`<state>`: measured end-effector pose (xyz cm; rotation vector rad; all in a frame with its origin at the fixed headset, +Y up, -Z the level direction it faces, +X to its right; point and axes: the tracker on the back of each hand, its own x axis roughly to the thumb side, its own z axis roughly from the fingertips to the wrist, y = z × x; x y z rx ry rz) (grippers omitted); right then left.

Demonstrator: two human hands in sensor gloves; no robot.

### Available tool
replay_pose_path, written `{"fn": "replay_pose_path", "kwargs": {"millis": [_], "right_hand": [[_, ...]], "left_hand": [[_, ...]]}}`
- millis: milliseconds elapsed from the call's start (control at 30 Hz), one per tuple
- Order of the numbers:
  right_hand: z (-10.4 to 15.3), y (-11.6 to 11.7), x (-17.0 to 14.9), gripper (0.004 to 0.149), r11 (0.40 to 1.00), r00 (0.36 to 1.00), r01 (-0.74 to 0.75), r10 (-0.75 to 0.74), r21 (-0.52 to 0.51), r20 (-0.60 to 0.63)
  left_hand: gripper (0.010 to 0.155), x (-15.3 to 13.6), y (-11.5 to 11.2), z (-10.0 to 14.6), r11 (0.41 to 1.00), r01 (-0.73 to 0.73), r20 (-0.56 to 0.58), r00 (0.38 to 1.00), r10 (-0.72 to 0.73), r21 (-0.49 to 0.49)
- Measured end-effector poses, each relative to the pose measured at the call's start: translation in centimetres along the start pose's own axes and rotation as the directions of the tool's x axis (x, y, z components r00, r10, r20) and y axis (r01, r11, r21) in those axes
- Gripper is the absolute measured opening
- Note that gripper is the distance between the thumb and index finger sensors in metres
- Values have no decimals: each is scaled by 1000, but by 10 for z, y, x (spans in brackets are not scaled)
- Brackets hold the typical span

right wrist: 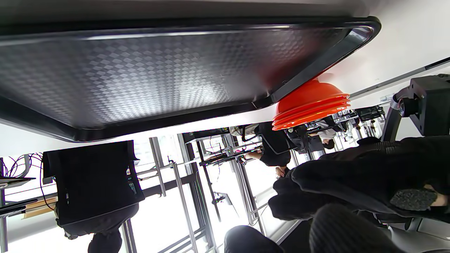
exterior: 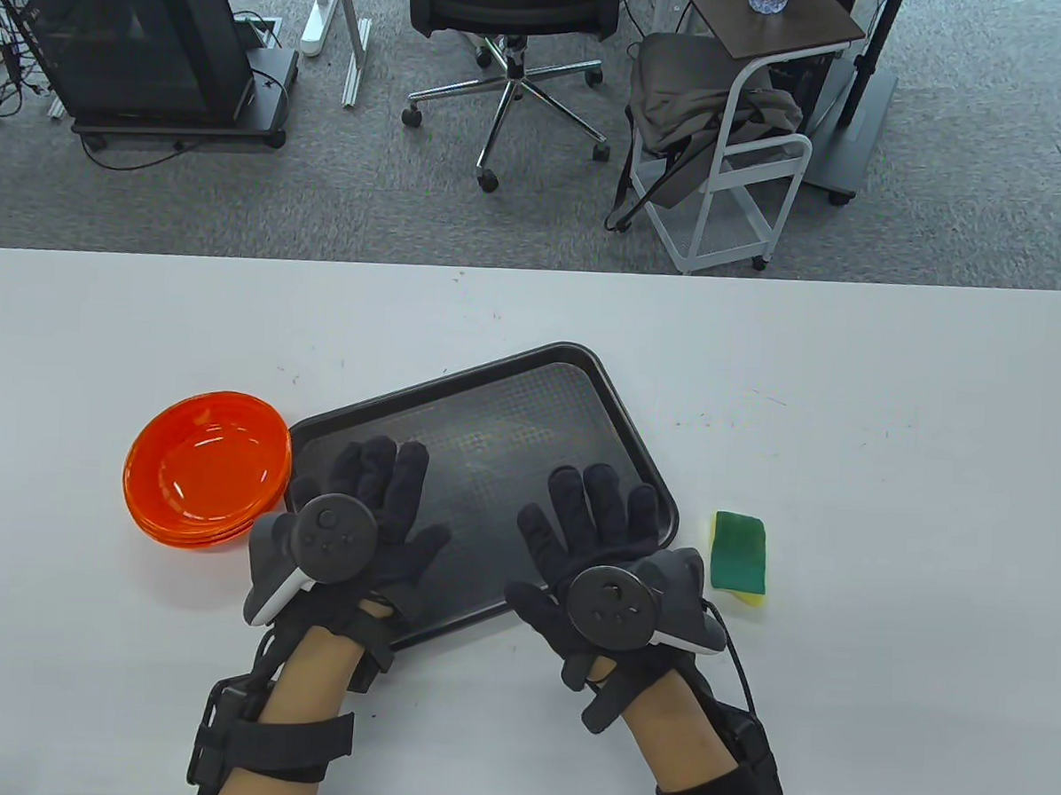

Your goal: Wipe bowl with sponge

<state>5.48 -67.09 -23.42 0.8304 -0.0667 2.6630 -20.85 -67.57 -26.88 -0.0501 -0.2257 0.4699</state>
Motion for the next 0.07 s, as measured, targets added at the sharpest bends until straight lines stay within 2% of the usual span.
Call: {"fn": "replay_pose_path", "kwargs": {"millis": [67], "right_hand": [[0, 0, 0, 69, 1000, 1000, 2, -2, -7, 1]], "left_hand": [[81, 0, -1, 0, 1000, 3, -1, 1000, -3, -5]]}}
